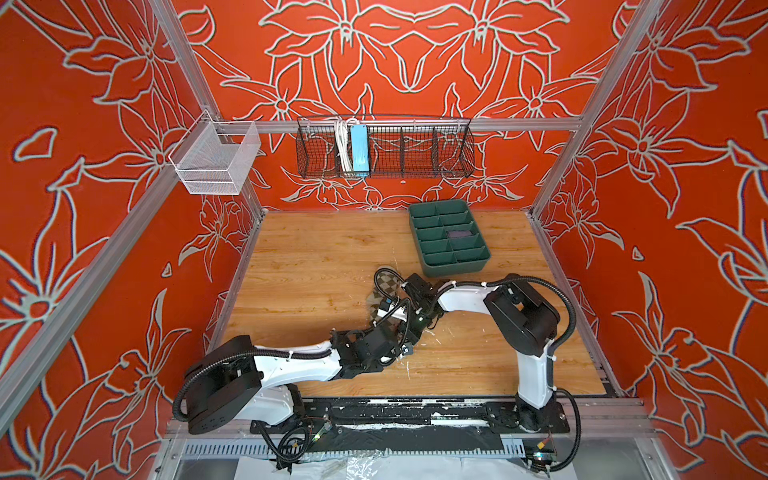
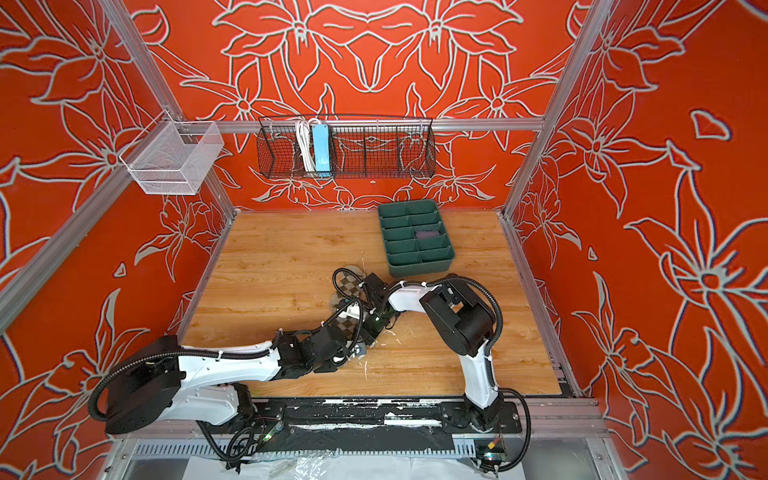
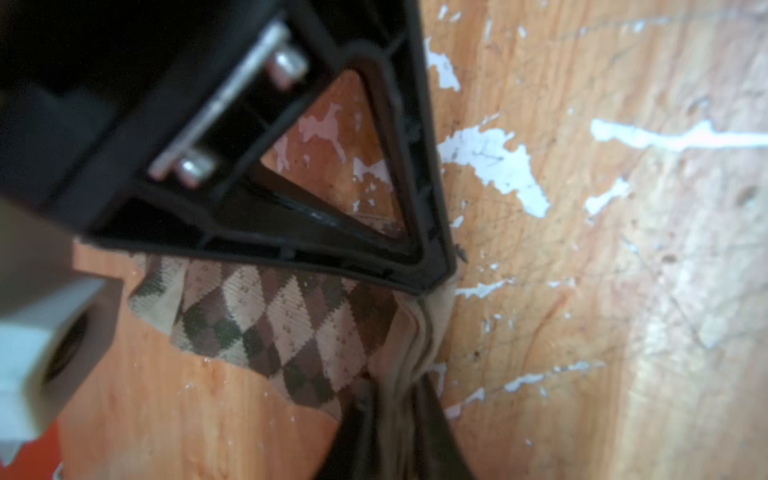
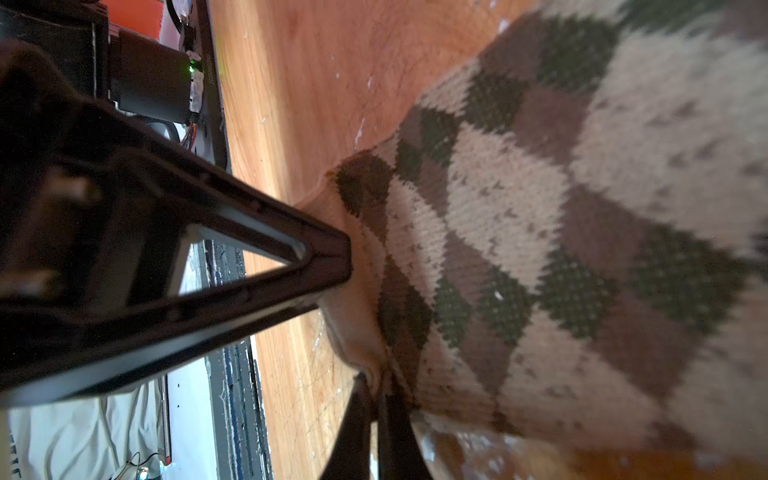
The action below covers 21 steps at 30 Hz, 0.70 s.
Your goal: Roll the socks
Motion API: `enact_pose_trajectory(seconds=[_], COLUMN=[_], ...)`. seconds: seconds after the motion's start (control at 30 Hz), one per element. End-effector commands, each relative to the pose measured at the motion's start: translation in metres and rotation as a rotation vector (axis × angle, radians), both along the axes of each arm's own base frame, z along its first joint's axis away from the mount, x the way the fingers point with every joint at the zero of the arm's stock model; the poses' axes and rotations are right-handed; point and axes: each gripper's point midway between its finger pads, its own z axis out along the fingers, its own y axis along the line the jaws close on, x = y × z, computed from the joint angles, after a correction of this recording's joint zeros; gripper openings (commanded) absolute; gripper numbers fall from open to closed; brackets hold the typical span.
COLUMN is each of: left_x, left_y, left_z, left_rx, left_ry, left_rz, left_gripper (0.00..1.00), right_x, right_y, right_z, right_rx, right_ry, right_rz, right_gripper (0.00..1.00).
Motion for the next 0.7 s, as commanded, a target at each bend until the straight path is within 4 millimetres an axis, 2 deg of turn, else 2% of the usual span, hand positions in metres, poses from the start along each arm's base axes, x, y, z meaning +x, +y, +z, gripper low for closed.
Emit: enact_pose_trajectory(seconds=[0.0, 0.1, 0.2, 0.37, 0.47, 0.57, 0.67], left_x=[-0.007, -0.006, -0.005, -0.017, -0.02, -0.022, -0.023], left_y=[-0.005, -0.003, -0.002, -0.003, -0.003, -0.003, -0.007], left_z=[-0.006, -0.012, -0.017, -0.021, -0.02, -0.016, -0.01], left_rx=[-0.017, -0.001, 0.018, 0.023, 0.021, 0.016, -0.024], left_ry=[0.094, 0.133, 0.163, 0.302, 0.368, 0.424, 0.502], left_rz=[-0.013, 0.004, 0.017, 0.011, 0.014, 0.012, 0.027], left_gripper=[0.08, 0.0, 0.0, 0.0, 0.0, 0.0, 0.0], right_x=[0.0, 0.003, 0.006, 0.02, 0.04, 0.067, 0.094], right_y=[-0.018, -0.019, -0.021, -0.036, -0.054, -0.083, -0.119], right_z=[-0.014, -0.013, -0.013, -0.006, 0.005, 0.023, 0.06], right_rx=[-0.088, -0.089, -0.105, -0.147, -0.201, -0.286, -0.344], right_ry=[-0.008, -0.024, -0.043, -0.173, -0.299, -0.447, -0.648], right_rz=[-0.033, -0.048, -0.06, -0.124, -0.225, -0.38, -0.588], right_gripper=[0.09, 0.12, 0.16, 0.35, 0.39, 0.39, 0.39])
